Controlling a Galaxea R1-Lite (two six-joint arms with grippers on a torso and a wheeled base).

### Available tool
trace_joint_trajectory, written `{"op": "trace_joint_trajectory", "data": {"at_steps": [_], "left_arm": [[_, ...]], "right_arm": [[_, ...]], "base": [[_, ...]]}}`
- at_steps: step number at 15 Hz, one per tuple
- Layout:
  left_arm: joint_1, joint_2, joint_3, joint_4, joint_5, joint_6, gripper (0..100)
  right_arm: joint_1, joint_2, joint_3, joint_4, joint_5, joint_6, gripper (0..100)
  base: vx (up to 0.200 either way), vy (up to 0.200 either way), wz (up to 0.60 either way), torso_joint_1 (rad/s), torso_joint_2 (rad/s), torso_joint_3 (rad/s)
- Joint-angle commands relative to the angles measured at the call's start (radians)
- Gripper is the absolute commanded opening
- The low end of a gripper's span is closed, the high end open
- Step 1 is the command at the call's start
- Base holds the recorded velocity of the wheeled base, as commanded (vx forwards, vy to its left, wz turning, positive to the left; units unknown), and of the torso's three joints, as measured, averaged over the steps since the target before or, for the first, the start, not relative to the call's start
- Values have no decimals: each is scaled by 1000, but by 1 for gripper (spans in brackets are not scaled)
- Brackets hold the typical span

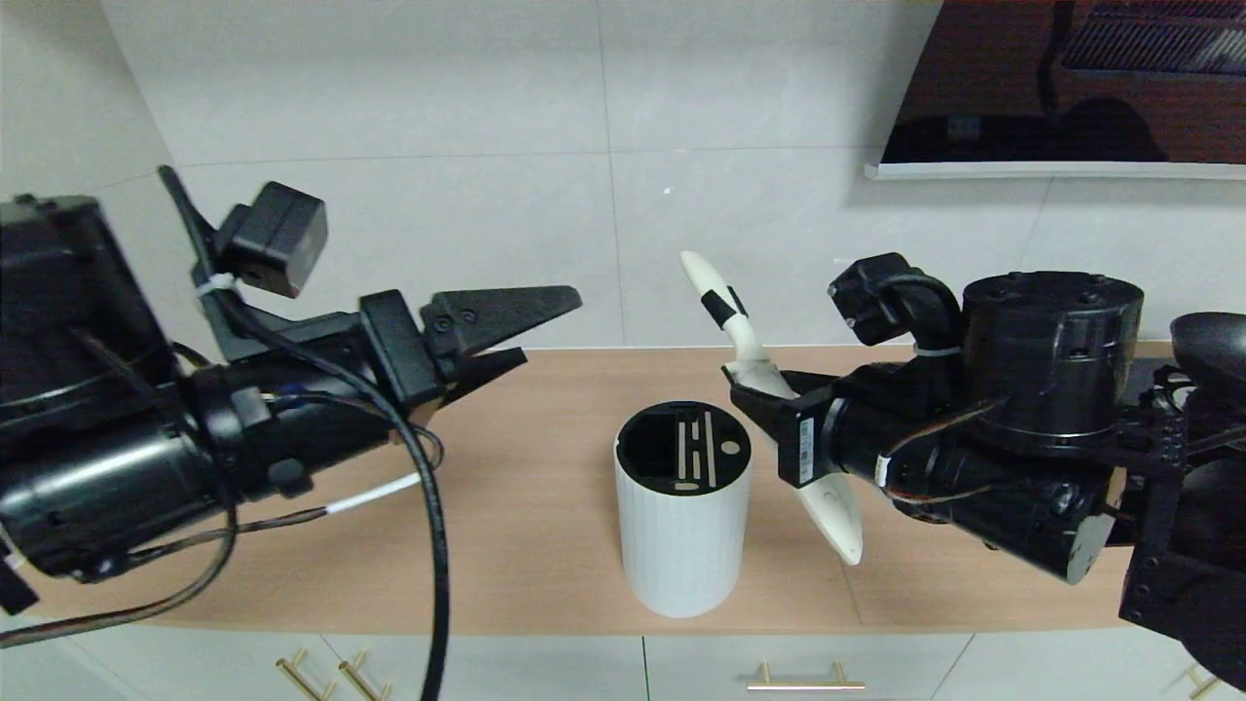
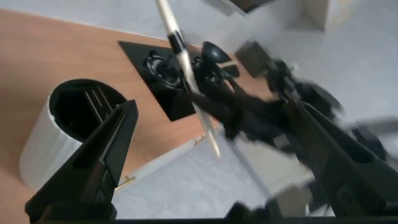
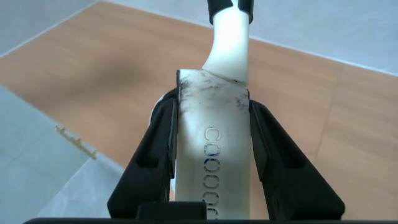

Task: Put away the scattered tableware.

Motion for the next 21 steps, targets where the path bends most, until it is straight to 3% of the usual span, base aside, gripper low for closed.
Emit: {"op": "trace_joint_trajectory", "data": {"at_steps": [1, 4, 6, 9, 21], "left_arm": [[-68, 119, -16, -19, 75, -4, 100], [-110, 169, -13, -66, 104, -13, 100], [-131, 207, -14, -124, 113, -47, 100], [-136, 253, -16, -212, 156, -53, 100], [-136, 271, -22, -224, 184, -53, 100]], "right_arm": [[40, 19, 8, -2, -1, 8, 0], [72, 17, 8, -2, -15, 20, 0], [90, 11, 6, -4, -15, 31, 0], [136, 20, 8, -4, -15, 49, 0], [173, 22, 12, -4, -15, 66, 0]], "base": [[0, 0, 0, 0, 0, 0], [0, 0, 0, 0, 0, 0], [0, 0, 0, 0, 0, 0], [0, 0, 0, 0, 0, 0], [0, 0, 0, 0, 0, 0]]}}
